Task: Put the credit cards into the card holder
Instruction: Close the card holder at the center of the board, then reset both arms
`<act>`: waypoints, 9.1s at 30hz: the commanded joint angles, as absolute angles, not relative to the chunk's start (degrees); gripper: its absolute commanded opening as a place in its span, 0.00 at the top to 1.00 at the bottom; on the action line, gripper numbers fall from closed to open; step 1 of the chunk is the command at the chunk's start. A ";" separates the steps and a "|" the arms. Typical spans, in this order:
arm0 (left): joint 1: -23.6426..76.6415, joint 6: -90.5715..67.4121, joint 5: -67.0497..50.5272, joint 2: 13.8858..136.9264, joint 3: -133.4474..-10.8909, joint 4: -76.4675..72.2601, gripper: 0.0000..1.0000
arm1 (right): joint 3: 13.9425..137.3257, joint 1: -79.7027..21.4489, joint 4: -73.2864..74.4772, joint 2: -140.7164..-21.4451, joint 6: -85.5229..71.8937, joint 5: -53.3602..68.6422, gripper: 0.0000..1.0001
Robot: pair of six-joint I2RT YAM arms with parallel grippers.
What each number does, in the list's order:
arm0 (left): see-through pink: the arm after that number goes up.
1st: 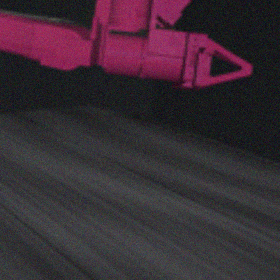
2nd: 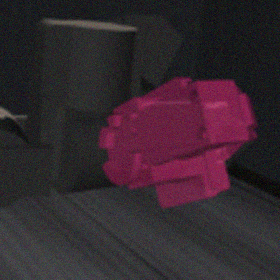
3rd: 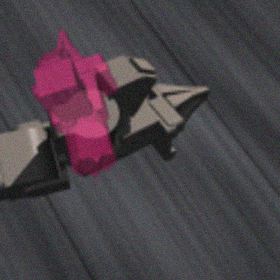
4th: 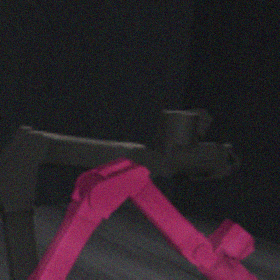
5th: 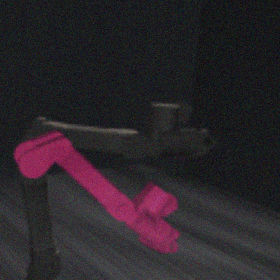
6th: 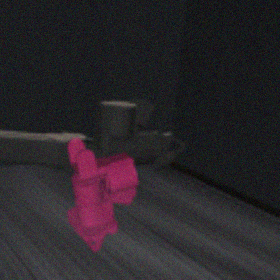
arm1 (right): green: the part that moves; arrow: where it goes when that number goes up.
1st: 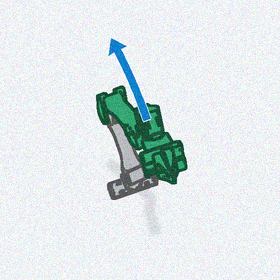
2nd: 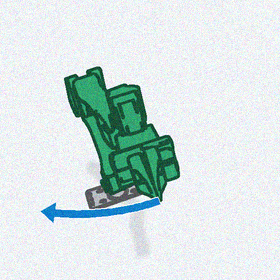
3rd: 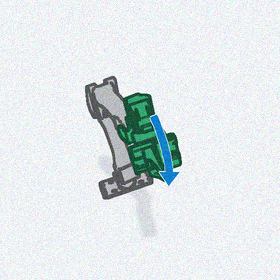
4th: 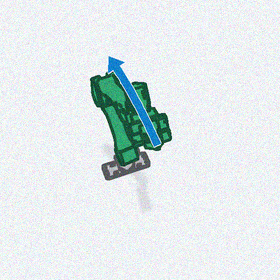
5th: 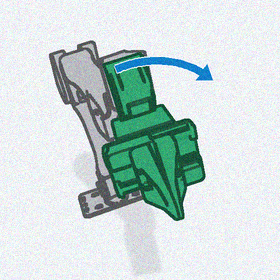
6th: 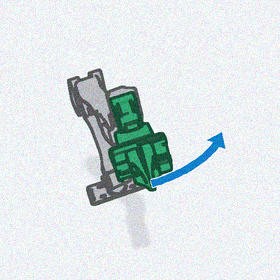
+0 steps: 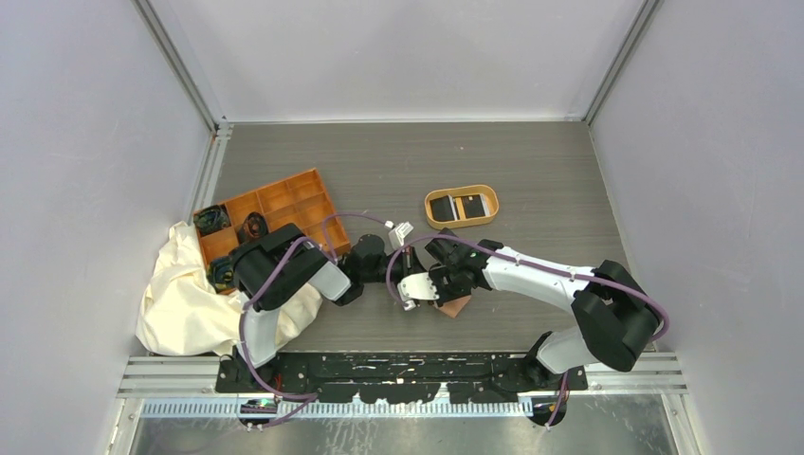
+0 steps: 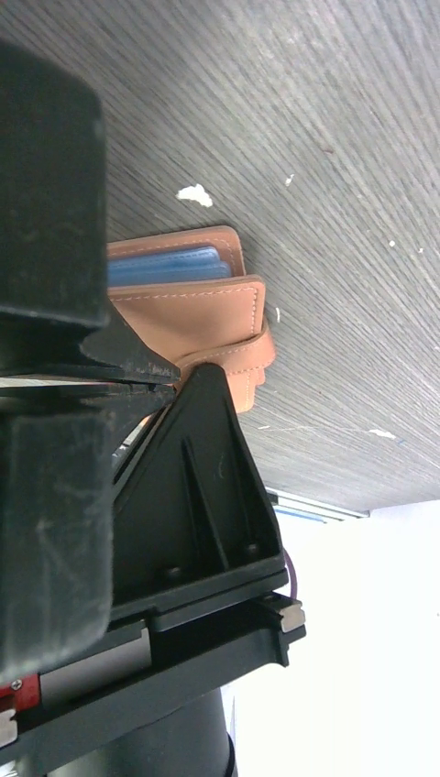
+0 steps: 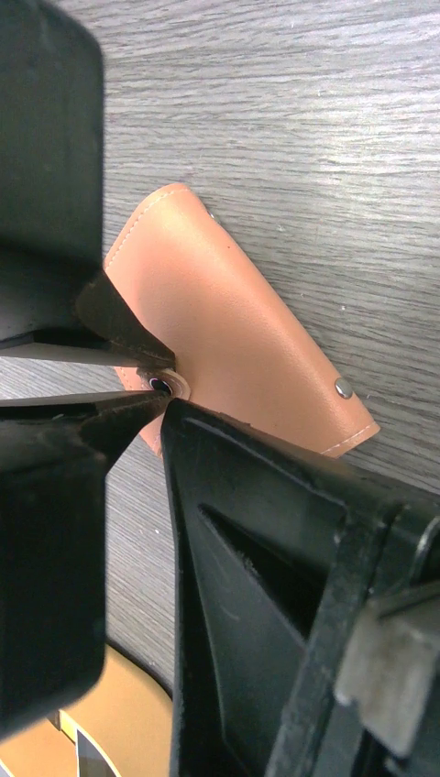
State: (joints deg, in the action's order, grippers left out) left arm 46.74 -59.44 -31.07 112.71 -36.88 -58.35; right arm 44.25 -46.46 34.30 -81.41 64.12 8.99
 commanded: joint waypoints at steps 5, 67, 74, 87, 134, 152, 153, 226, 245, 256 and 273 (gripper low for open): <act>47.15 -60.34 -30.41 114.25 -39.52 -62.31 1.00 | 42.42 -47.11 43.68 -84.13 60.37 12.98 0.76; 56.53 -0.79 -24.61 83.68 -17.60 -67.19 0.71 | 63.65 -19.36 53.87 -93.22 34.54 37.17 0.54; 61.25 15.68 -26.89 98.48 -16.97 -81.77 0.68 | 64.75 -19.16 54.40 -95.30 33.73 35.83 0.60; 61.58 15.11 -24.86 104.75 -19.74 -82.00 0.64 | 65.74 -19.05 53.72 -97.56 32.36 34.44 0.76; 50.80 -34.05 -15.81 93.34 -25.42 -58.32 0.57 | 51.49 -30.18 37.65 -79.64 42.18 19.79 0.96; 50.99 -47.37 -23.01 99.07 -30.58 -54.04 0.98 | 49.31 -37.44 36.80 -80.08 44.56 16.13 0.96; 51.04 -47.64 -22.90 99.04 -30.66 -54.05 0.98 | 49.26 -37.66 36.83 -80.21 44.64 16.00 0.96; 52.79 -50.45 -22.17 107.24 -34.70 -52.47 1.00 | 49.53 -45.97 39.36 -86.68 47.26 7.68 0.97; 52.38 -51.13 -22.63 107.77 -34.23 -54.13 1.00 | 50.28 -47.62 43.16 -91.32 48.42 7.89 0.97; 51.87 -52.34 -22.67 107.93 -33.03 -56.42 1.00 | 49.76 -48.02 44.46 -93.11 48.95 8.23 0.97; 51.16 -52.51 -21.87 106.60 -32.48 -55.74 0.95 | 50.93 -43.56 42.41 -84.55 45.45 9.55 0.56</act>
State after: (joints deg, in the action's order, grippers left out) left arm 51.59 -54.81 -23.18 109.40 -32.34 -56.99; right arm 52.21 -46.92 42.81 -88.12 47.88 6.09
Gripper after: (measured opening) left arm 0.020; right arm 0.359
